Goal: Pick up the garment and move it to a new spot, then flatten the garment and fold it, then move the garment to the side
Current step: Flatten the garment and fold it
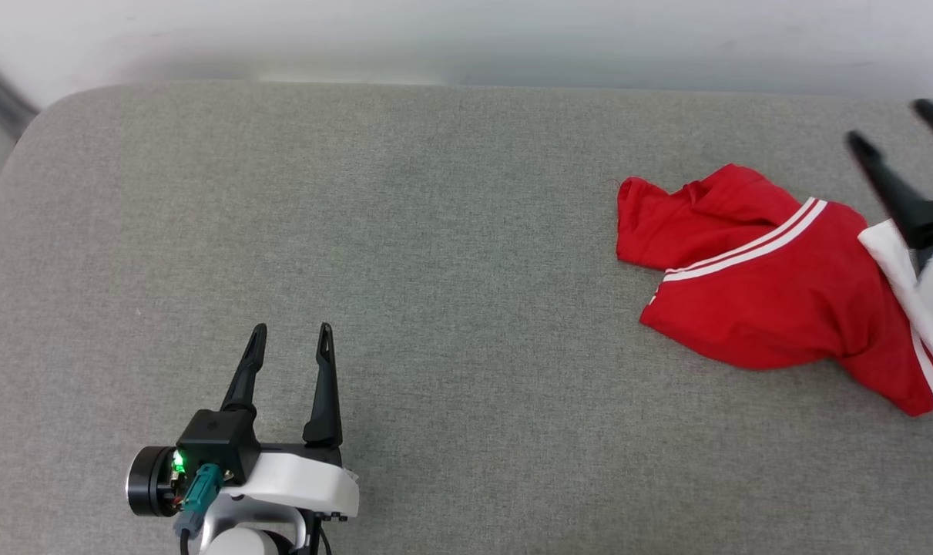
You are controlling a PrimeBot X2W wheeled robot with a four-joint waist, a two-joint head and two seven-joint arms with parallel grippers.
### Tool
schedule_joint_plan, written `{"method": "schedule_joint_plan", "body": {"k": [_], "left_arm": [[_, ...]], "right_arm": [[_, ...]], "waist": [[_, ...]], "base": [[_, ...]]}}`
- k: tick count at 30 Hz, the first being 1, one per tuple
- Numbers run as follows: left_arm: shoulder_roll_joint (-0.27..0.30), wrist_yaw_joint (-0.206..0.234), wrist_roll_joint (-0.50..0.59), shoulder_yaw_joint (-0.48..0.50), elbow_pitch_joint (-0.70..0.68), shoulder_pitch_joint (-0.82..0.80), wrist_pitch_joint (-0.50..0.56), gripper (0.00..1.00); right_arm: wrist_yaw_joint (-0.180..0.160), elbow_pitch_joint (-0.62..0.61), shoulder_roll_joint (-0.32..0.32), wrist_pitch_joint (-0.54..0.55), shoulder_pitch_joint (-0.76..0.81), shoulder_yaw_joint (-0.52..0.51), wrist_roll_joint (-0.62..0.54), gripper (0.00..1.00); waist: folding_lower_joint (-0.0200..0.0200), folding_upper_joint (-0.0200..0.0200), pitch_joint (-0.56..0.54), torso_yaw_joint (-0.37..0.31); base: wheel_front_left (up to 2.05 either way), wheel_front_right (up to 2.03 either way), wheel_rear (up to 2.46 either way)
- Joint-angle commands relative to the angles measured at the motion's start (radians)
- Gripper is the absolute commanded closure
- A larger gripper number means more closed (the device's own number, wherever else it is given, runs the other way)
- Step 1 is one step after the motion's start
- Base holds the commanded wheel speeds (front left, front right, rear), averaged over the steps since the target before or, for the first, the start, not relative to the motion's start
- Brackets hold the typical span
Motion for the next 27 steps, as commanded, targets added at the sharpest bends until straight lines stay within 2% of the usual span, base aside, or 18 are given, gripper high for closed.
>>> {"method": "schedule_joint_plan", "body": {"k": [1, 7, 12, 18, 25, 27], "left_arm": [[0.0, -0.003, 0.004, 0.0, -0.003, 0.003, -0.003, 0.0], [0.0, -0.002, 0.0, -0.01, -0.006, -0.004, -0.003, 0.0], [0.0, -0.002, -0.007, -0.016, -0.01, -0.023, -0.003, 0.0], [0.0, 0.0, -0.014, -0.037, -0.01, -0.052, -0.003, 0.0], [0.0, 0.007, -0.02, -0.037, -0.01, -0.08, -0.003, 0.0], [0.0, 0.008, -0.02, -0.034, -0.008, -0.08, -0.003, 0.0]], "right_arm": [[0.0, -0.085, -0.006, 0.08, -0.015, 0.023, -0.013, 0.0], [0.0, -0.273, -0.084, 0.451, -0.048, 0.191, 0.05, 0.0], [0.0, -0.3, -0.109, 0.655, -0.092, 0.31, 0.091, 0.0], [0.0, -0.196, -0.066, 0.718, -0.117, 0.416, 0.104, 0.0], [0.0, 0.008, -0.03, 0.656, -0.145, 0.534, 0.067, 0.0], [-0.001, 0.029, -0.027, 0.645, -0.144, 0.551, 0.068, 0.0]], "waist": [[0.0, 0.0, 0.004, 0.004], [0.0, 0.0, 0.021, 0.015], [0.0, 0.0, 0.054, 0.025], [0.0, 0.0, 0.111, 0.047], [0.0, 0.0, 0.157, 0.075], [0.0, 0.0, 0.158, 0.075]], "base": [[0.0, 0.0, 0.0], [0.0, 0.0, 0.0], [0.0, 0.0, 0.0], [0.0, 0.0, 0.0], [0.0, 0.0, 0.0], [0.0, 0.0, 0.0]]}}
